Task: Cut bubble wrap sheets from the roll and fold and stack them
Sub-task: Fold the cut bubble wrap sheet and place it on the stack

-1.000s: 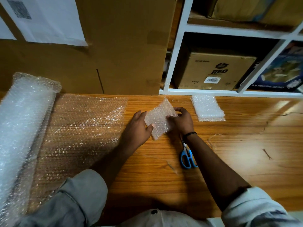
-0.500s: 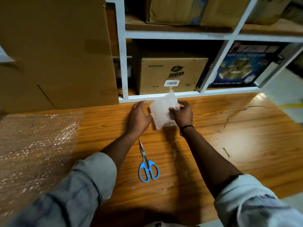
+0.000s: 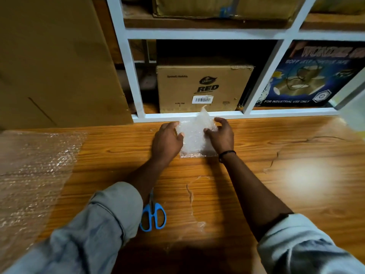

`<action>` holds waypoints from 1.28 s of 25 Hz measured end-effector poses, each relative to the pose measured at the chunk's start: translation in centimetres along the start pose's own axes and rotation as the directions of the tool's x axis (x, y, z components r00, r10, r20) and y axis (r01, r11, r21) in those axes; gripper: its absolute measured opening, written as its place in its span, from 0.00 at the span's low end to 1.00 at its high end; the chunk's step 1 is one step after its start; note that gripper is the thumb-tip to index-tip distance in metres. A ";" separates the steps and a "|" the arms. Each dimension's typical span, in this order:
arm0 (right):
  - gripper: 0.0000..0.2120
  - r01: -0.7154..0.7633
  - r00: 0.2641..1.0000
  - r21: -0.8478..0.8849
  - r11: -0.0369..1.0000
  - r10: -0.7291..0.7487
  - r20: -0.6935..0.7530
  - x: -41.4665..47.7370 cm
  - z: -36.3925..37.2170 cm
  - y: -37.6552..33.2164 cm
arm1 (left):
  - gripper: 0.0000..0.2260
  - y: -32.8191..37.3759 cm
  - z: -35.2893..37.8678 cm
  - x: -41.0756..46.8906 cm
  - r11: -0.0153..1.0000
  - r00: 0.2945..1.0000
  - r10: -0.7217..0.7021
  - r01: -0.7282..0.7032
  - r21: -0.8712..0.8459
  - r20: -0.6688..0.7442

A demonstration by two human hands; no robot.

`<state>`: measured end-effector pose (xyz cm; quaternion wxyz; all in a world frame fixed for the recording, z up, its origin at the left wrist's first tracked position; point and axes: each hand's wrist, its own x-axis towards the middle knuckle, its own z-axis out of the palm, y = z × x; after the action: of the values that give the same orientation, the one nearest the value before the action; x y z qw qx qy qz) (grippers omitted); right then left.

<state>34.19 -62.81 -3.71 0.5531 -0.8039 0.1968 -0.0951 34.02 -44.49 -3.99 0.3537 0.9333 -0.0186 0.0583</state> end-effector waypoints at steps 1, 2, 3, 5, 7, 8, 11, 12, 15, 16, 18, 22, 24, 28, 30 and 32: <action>0.28 0.015 0.999 0.001 1.000 -0.015 0.041 0.7 -0.3 -0.1 | 0.20 -0.2 0.1 0.1 1.000 1.000 0.012 -0.012 0.004 -0.004; 0.28 0.023 0.997 0.010 1.000 -0.024 0.071 1.4 -0.6 -0.5 | 0.20 -0.3 0.1 0.3 0.999 0.999 0.032 -0.032 0.017 -0.006; 0.28 0.017 0.996 0.023 1.000 -0.018 0.084 2.1 -0.8 -0.8 | 0.20 -0.4 0.2 0.6 0.998 0.999 0.053 -0.053 0.038 -0.003; 0.28 -0.007 0.995 0.003 1.000 0.007 0.098 3.3 -1.1 -1.3 | 0.22 -0.6 0.6 1.0 0.994 0.996 0.081 -0.083 0.073 0.031; 0.26 -0.008 0.985 -0.054 0.999 0.018 0.171 4.0 -1.1 -1.3 | 0.23 -0.5 1.1 1.3 0.992 0.992 0.075 -0.084 0.094 0.097; 0.25 0.017 0.973 -0.076 0.997 0.001 0.230 4.3 -1.1 -1.4 | 0.24 -0.4 1.4 1.3 0.992 0.991 0.068 -0.079 0.097 0.114; 0.21 0.100 0.893 -0.106 0.989 -0.043 0.448 5.5 -1.9 -2.0 | 0.21 -0.2 1.2 1.1 0.987 0.989 0.150 -0.150 0.059 -0.004; 0.20 0.123 0.849 -0.122 0.985 -0.041 0.527 6.0 -2.4 -2.5 | 0.19 -0.1 1.0 1.0 0.976 0.974 0.211 -0.205 0.070 -0.080; 0.20 0.221 0.742 -0.235 0.947 -0.008 0.670 7.8 -2.9 -4.2 | 0.17 0.2 0.3 1.0 0.937 0.933 0.325 -0.295 0.185 -0.156; 0.20 0.271 0.722 -0.288 0.919 0.004 0.692 8.3 -2.7 -4.6 | 0.17 0.3 0.2 1.1 0.932 0.941 0.317 -0.286 0.223 -0.118; 0.21 0.375 0.709 -0.380 0.846 0.003 0.705 8.8 -1.9 -4.9 | 0.20 0.2 0.7 1.2 0.932 0.968 0.250 -0.241 0.271 0.002; 0.21 0.427 0.772 -0.406 0.808 -0.091 0.629 8.6 0.1 -3.5 | 0.24 -0.4 1.7 1.3 0.918 0.969 0.175 -0.223 0.326 0.172; 0.22 0.421 0.847 -0.432 0.798 -0.176 0.502 8.1 0.8 -2.0 | 0.26 -0.7 2.1 1.2 0.911 0.964 0.164 -0.230 0.341 0.211; 0.23 0.500 0.863 -0.530 0.685 -0.449 0.234 5.0 1.0 0.4 | 0.29 -0.6 2.8 0.9 0.916 0.969 0.123 -0.195 0.350 0.216; 0.24 0.626 0.771 -0.532 0.570 -0.552 0.316 2.4 1.2 1.1 | 0.29 -0.7 2.9 1.0 0.916 0.965 0.119 -0.198 0.350 0.235; 0.25 0.696 0.717 -0.485 0.530 -0.557 0.420 0.2 1.3 1.7 | 0.28 -0.7 2.8 1.1 0.920 0.969 0.106 -0.180 0.348 0.221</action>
<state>34.52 -62.36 -5.77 0.2066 -0.9582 -0.1475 -0.1322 35.48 -45.82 -6.43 0.1652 0.9800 -0.1111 -0.0066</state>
